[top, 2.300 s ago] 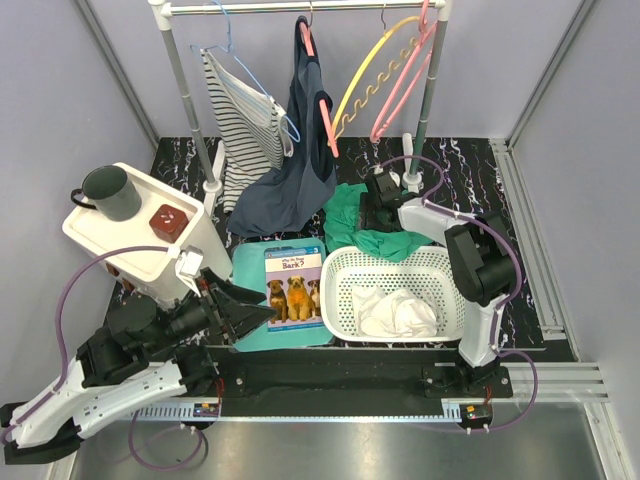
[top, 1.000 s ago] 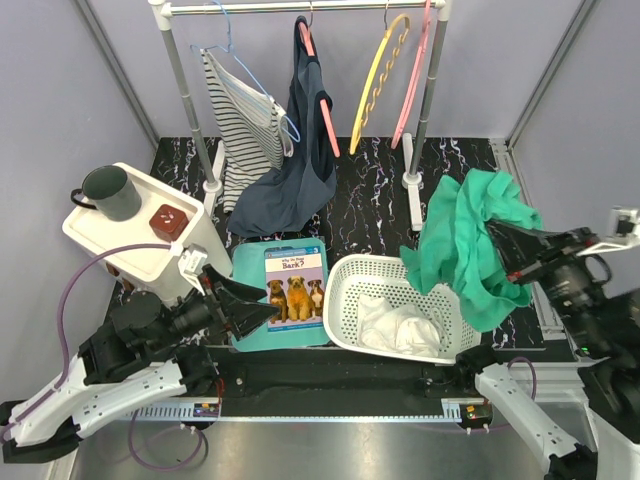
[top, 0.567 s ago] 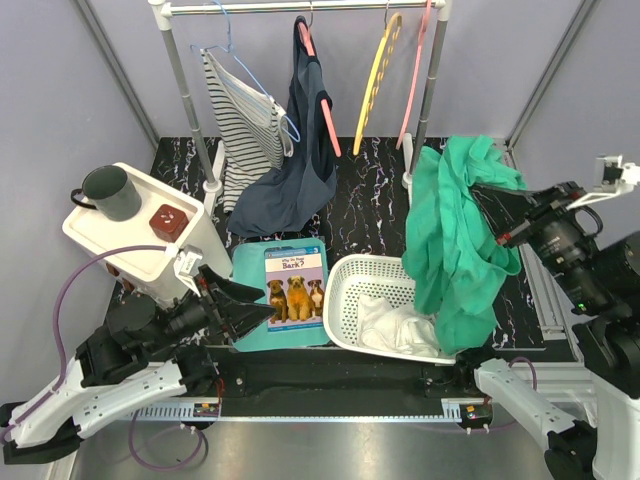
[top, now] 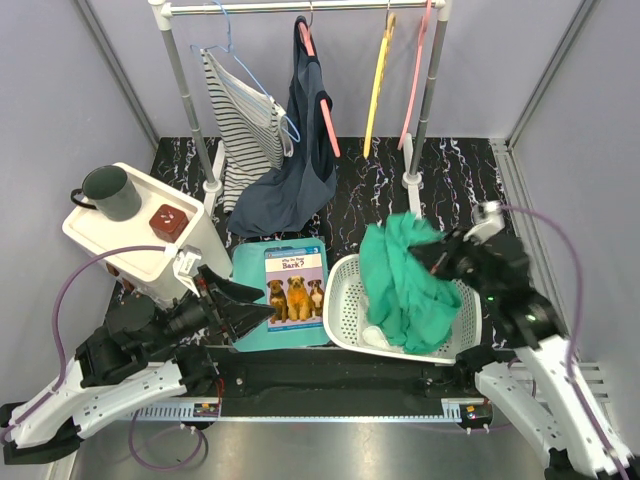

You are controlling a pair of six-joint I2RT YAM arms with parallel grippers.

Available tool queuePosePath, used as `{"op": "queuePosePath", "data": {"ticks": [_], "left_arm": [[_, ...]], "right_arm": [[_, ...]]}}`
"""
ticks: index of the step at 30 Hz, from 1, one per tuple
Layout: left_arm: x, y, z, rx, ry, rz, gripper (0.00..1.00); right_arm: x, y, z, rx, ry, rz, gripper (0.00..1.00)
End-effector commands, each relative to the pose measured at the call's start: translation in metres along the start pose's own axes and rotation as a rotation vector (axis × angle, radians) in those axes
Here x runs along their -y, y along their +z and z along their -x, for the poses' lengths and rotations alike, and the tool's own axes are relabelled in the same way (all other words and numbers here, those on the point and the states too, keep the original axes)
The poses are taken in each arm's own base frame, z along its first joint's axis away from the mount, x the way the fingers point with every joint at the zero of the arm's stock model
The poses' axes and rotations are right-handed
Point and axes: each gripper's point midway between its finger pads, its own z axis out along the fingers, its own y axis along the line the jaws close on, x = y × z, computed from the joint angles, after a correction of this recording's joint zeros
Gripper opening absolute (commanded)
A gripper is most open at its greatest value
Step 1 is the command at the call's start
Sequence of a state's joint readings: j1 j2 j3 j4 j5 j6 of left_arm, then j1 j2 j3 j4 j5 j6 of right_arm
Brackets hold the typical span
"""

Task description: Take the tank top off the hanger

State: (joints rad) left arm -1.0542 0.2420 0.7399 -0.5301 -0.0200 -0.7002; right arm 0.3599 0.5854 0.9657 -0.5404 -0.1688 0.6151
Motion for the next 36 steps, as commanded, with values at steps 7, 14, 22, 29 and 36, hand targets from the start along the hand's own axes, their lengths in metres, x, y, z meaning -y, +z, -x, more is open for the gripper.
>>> {"op": "queuePosePath", "data": {"ticks": [7,14,22,29,36], "left_arm": [[0.002,0.004,0.004,0.019,0.000,-0.004,0.78],[0.001,0.007,0.003,0.019,-0.009,-0.004,0.78],[0.002,0.006,0.001,0.010,-0.016,-0.010,0.78],[-0.002,0.006,0.000,0.017,-0.020,0.004,0.78],[0.003,0.015,0.008,0.002,0.035,0.012,0.78]], "right_arm": [[0.138,0.046,-0.168,-0.359,0.292,-0.374,0.02],[0.185,0.075,-0.177,-0.326,0.217,-0.523,0.09],[0.189,0.127,-0.160,-0.352,0.105,-0.509,0.37],[0.164,0.088,-0.157,-0.411,0.114,-0.498,1.00],[0.106,0.036,-0.117,-0.289,0.168,-0.345,1.00]]}}
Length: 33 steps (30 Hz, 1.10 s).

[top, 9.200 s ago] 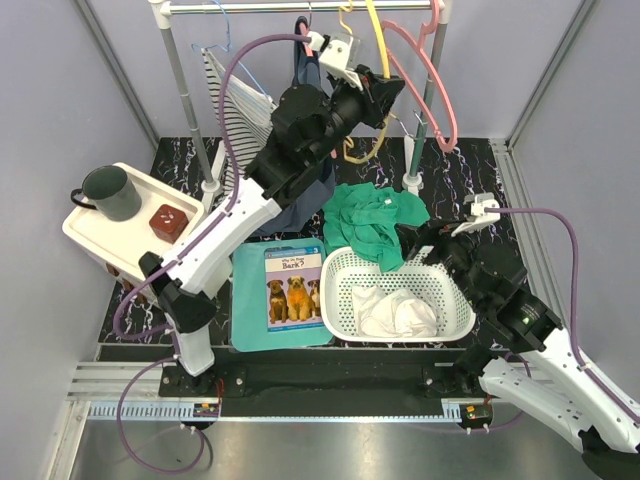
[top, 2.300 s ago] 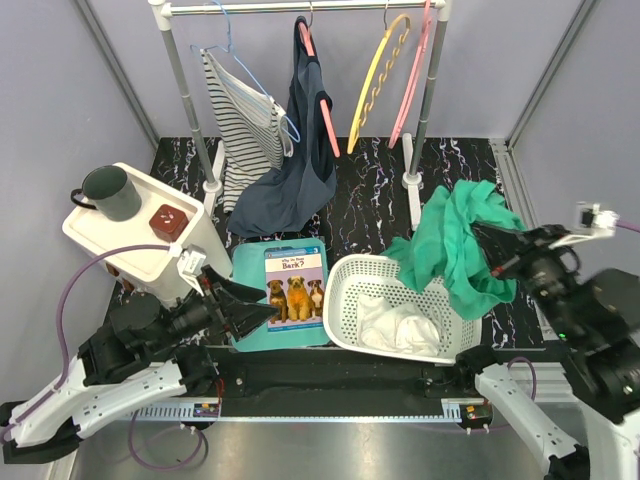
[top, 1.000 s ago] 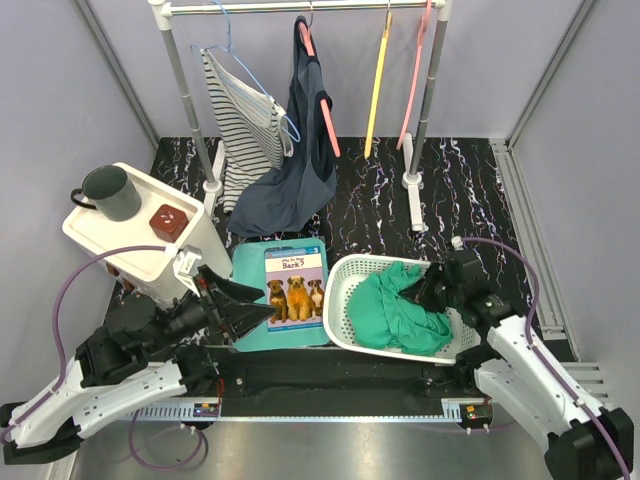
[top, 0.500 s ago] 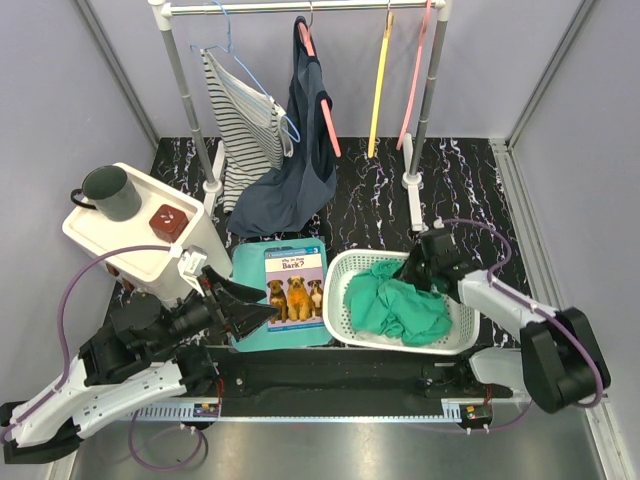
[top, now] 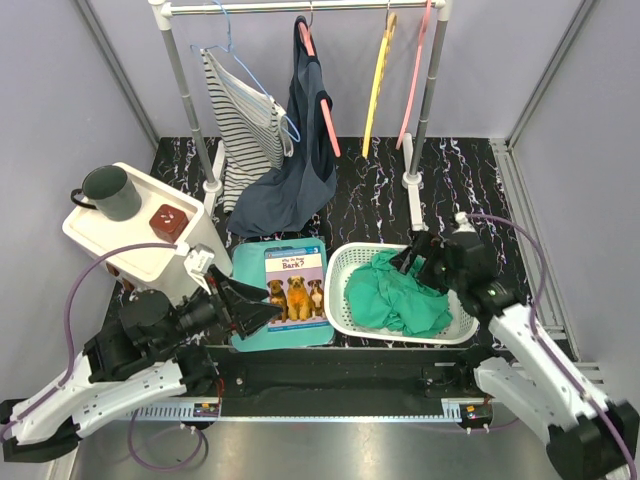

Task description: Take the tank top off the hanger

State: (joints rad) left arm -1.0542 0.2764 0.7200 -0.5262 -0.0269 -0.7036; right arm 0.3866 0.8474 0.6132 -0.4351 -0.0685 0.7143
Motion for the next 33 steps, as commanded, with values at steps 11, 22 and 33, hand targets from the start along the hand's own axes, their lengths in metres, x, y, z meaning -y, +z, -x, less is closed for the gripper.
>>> {"op": "queuePosePath", "data": {"ticks": [11,22,33], "left_arm": [[0.018,0.007,0.027,0.058,0.045,-0.026,0.79],[0.015,0.005,0.040,0.104,0.055,0.013,0.79],[0.008,0.012,0.035,0.099,0.014,0.041,0.79]], "right_arm": [[-0.090,-0.137,0.081,0.246,-0.198,0.228,1.00],[-0.226,-0.189,0.121,0.229,-0.380,0.536,1.00],[-0.307,-0.117,0.206,0.504,-0.644,0.314,0.97]]}}
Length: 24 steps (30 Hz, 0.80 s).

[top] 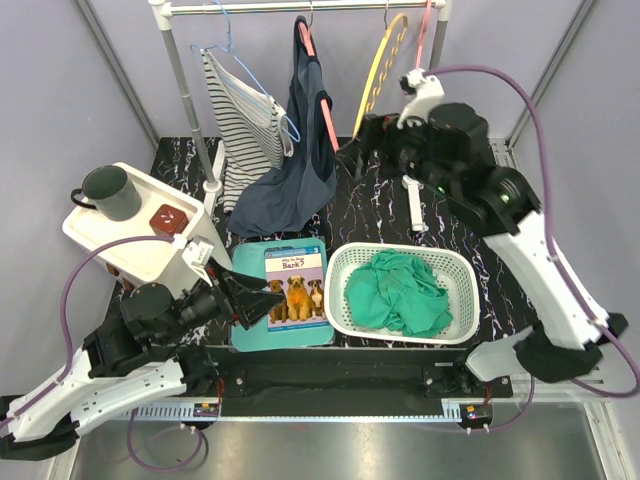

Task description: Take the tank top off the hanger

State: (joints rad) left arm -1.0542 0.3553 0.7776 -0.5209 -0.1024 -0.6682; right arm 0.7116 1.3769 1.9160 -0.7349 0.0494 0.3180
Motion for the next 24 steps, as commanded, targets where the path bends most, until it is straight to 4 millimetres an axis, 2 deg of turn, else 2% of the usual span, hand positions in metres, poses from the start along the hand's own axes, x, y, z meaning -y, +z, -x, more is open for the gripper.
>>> {"op": "queuePosePath", "data": {"ticks": [1,2,3,4,7,9,13,14,17,18,21,22,24], "left_arm": [[0.010,0.003,0.016,0.060,-0.029,-0.026,0.79],[0.010,0.003,0.015,0.057,-0.038,-0.028,0.79],[0.009,0.003,0.013,0.054,-0.042,-0.026,0.78],[0.009,0.003,0.012,0.054,-0.047,-0.026,0.78],[0.009,0.003,0.012,0.055,-0.058,-0.030,0.78],[0.010,0.001,0.012,0.055,-0.060,-0.035,0.78],[0.012,-0.002,0.012,0.059,-0.067,-0.049,0.78],[0.012,-0.003,0.012,0.059,-0.073,-0.051,0.78],[0.013,-0.004,0.011,0.056,-0.082,-0.059,0.78],[0.012,-0.004,0.009,0.053,-0.083,-0.058,0.78],[0.011,-0.006,0.007,0.051,-0.089,-0.061,0.78],[0.011,-0.007,0.008,0.054,-0.091,-0.062,0.79],[0.011,-0.007,0.008,0.055,-0.091,-0.061,0.78]], "right_arm": [[0.007,0.023,0.067,0.193,-0.201,-0.095,0.93],[0.004,0.030,0.072,0.202,-0.210,-0.095,0.91],[0.008,0.056,0.065,0.174,-0.223,-0.108,0.89],[0.000,0.055,0.082,0.216,-0.236,-0.092,0.86],[0.001,0.090,0.085,0.219,-0.265,-0.111,0.83],[0.003,0.112,0.085,0.225,-0.273,-0.127,0.81],[0.010,0.143,0.083,0.235,-0.319,-0.161,0.74],[0.015,0.159,0.072,0.213,-0.331,-0.173,0.70],[0.022,0.170,0.068,0.211,-0.357,-0.204,0.67],[0.026,0.178,0.059,0.190,-0.362,-0.213,0.62],[0.032,0.187,0.048,0.163,-0.364,-0.228,0.57],[0.033,0.188,0.047,0.164,-0.362,-0.234,0.48],[0.034,0.189,0.046,0.161,-0.357,-0.237,0.39]]}}
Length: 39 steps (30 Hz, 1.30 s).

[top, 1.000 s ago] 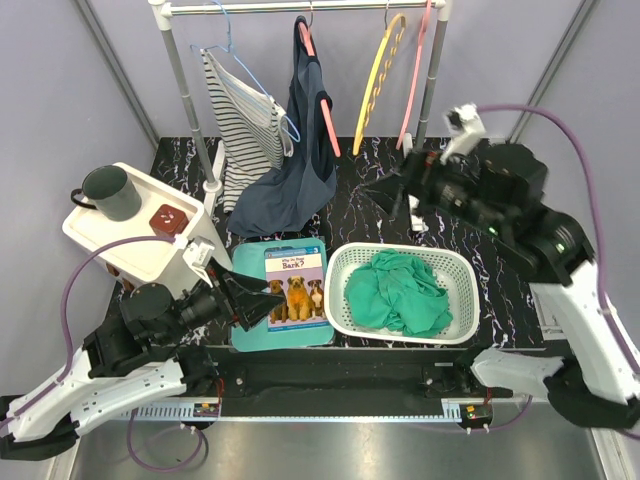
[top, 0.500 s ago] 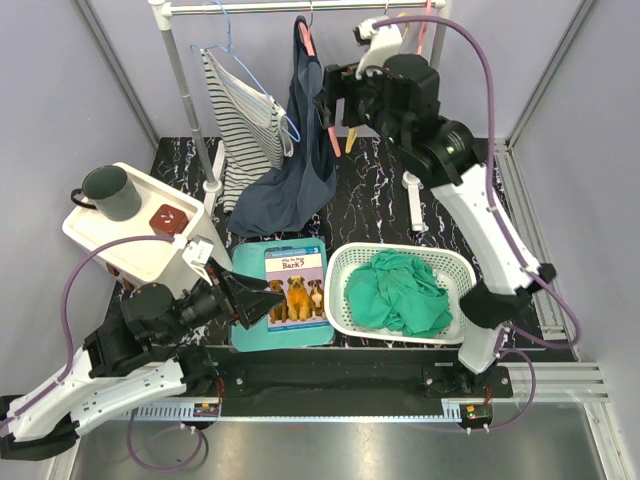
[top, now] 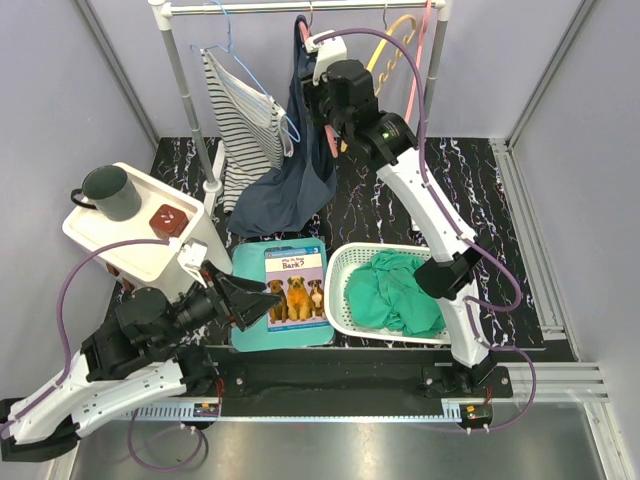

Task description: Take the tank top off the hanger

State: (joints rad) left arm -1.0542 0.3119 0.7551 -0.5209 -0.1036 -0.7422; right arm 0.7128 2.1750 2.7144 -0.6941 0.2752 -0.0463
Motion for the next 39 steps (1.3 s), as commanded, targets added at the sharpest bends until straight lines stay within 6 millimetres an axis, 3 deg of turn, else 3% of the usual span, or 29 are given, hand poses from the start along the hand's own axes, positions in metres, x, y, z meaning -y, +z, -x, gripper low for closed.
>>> {"op": "queuePosePath", "data": {"ticks": [1,7,11,13,14,16,17,21,22,23,27,28,29,30,34,36,37,38,39], "left_arm": [[0.011,-0.001,0.007,0.034,-0.017,-0.051,0.78],[0.011,-0.001,0.008,0.036,-0.018,-0.053,0.78],[0.011,-0.001,0.007,0.031,-0.026,-0.053,0.78],[0.012,-0.002,0.007,0.032,-0.029,-0.058,0.78],[0.013,-0.002,0.007,0.032,-0.032,-0.058,0.78],[0.013,-0.002,0.008,0.036,-0.034,-0.062,0.78],[0.014,-0.002,0.008,0.036,-0.036,-0.062,0.78],[0.016,0.000,0.011,0.036,-0.033,-0.062,0.78],[0.018,0.000,0.012,0.036,-0.028,-0.068,0.78],[0.021,0.001,0.014,0.034,-0.024,-0.072,0.78],[0.040,0.005,0.021,0.014,0.026,-0.126,0.78],[0.051,0.005,0.030,0.032,0.031,-0.157,0.78],[0.053,0.012,0.031,0.022,0.039,-0.154,0.78],[0.061,0.014,0.032,0.009,0.063,-0.182,0.78],[0.094,0.019,0.071,0.081,0.102,-0.231,0.78],[0.098,0.029,0.087,0.134,0.099,-0.213,0.78],[0.099,0.035,0.094,0.154,0.087,-0.195,0.78],[0.097,0.039,0.102,0.192,0.068,-0.167,0.78],[0.102,0.042,0.111,0.227,0.039,-0.179,0.78]], "right_arm": [[0.008,-0.011,0.027,0.076,0.011,-0.038,0.29],[0.015,-0.031,0.062,0.162,0.063,-0.054,0.01],[0.016,-0.057,0.092,0.233,0.109,-0.019,0.00],[0.015,-0.064,0.098,0.243,0.138,-0.004,0.00],[0.017,-0.078,0.110,0.271,0.152,0.004,0.00],[0.017,-0.084,0.111,0.271,0.167,0.011,0.00],[0.021,-0.098,0.124,0.303,0.179,0.015,0.00],[0.014,-0.112,0.122,0.288,0.207,0.068,0.00],[0.016,-0.127,0.128,0.299,0.220,0.082,0.00],[0.012,-0.123,0.111,0.251,0.219,0.095,0.00],[-0.011,-0.150,0.083,0.173,0.237,0.249,0.00],[-0.009,-0.175,0.099,0.235,0.248,0.288,0.00],[-0.018,-0.168,0.064,0.162,0.248,0.319,0.00],[-0.020,-0.175,0.058,0.165,0.252,0.339,0.00],[-0.010,-0.213,0.025,0.157,0.274,0.344,0.00],[-0.008,-0.236,0.021,0.174,0.287,0.368,0.00],[-0.011,-0.238,0.004,0.140,0.287,0.385,0.00],[-0.012,-0.243,-0.002,0.137,0.287,0.401,0.00],[-0.010,-0.259,0.002,0.169,0.286,0.420,0.00]]}}
